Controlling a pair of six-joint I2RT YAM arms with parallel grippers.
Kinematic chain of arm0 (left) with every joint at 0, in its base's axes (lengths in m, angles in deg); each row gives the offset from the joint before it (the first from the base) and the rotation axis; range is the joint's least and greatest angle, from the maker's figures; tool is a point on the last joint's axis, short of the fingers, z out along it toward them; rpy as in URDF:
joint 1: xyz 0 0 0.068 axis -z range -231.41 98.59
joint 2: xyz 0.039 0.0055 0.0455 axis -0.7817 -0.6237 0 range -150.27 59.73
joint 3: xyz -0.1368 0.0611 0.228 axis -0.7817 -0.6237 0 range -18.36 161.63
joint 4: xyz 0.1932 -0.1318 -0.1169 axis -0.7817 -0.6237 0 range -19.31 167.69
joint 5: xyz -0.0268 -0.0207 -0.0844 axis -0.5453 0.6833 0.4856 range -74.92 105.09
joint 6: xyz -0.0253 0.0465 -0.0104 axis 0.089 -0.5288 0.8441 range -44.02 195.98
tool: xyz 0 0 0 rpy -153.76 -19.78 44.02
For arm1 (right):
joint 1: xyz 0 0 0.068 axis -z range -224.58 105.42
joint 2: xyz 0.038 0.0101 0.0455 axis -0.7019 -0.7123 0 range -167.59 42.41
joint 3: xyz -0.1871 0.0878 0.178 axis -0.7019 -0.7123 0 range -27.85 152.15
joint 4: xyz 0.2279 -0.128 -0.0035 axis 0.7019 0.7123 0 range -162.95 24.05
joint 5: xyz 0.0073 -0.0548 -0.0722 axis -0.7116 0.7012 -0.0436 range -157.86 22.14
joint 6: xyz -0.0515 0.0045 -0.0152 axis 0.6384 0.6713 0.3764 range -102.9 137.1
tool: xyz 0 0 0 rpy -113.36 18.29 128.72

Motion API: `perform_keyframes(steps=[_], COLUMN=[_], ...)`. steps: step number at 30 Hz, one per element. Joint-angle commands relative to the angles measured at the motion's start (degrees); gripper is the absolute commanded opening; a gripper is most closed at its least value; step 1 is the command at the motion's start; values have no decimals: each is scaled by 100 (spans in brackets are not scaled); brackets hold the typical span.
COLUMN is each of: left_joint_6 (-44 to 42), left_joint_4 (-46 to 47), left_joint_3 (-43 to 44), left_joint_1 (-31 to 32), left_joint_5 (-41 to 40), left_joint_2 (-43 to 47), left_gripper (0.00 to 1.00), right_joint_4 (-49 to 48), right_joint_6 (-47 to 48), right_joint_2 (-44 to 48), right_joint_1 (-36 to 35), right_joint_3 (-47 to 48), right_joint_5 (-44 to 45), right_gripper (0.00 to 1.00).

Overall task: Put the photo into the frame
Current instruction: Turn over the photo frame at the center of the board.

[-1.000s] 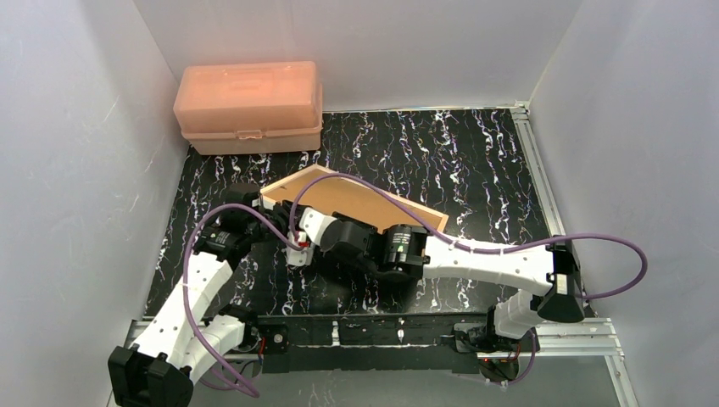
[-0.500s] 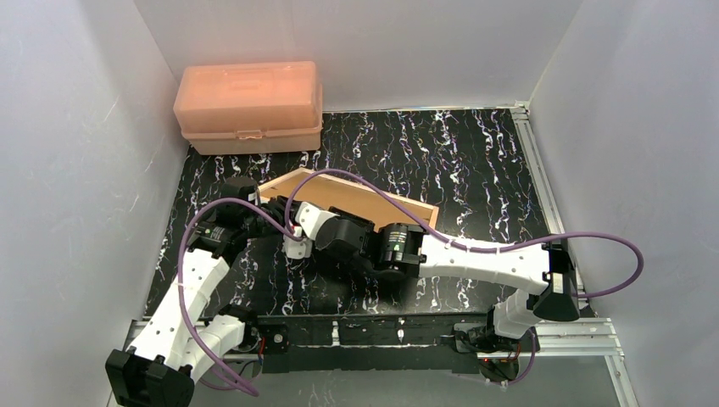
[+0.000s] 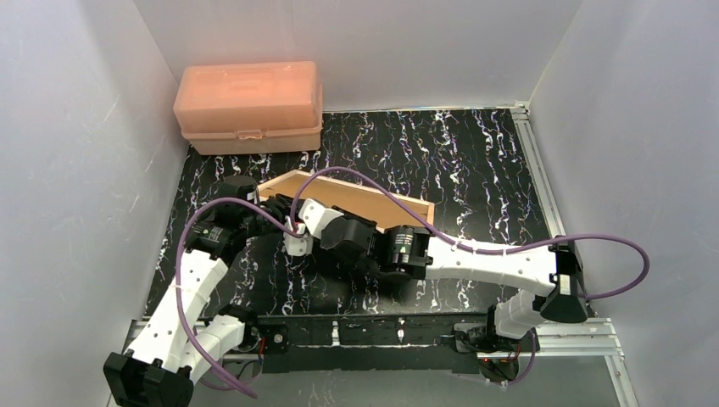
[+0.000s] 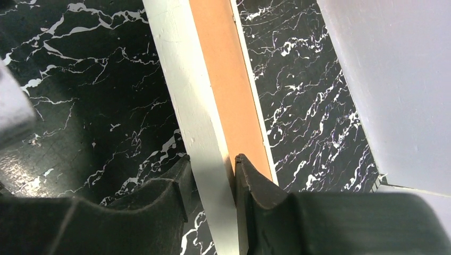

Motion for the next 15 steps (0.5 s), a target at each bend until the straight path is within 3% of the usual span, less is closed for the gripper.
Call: perform_keyframes(steps=[1, 3, 6, 15], left_joint_6=[866, 832, 773, 807], left_joint_4=[557, 514, 431, 375], left_joint_3=[544, 552, 533, 546], left_joint_1=[4, 9, 11, 11], left_joint_5=[794, 814, 815, 893], left_joint_2=[271, 277, 335, 418], left_gripper=[0, 0, 0, 0], right_joint_4=[128, 85, -58, -298], right_joint_6=[571, 542, 624, 983], right_joint_2=[258, 334, 527, 744], right_joint_1=[-38, -40, -46, -33], right_joint_3=[-244, -354, -610, -1198], right_joint_5=[71, -92, -363, -608], right_gripper=[37, 53, 65, 69])
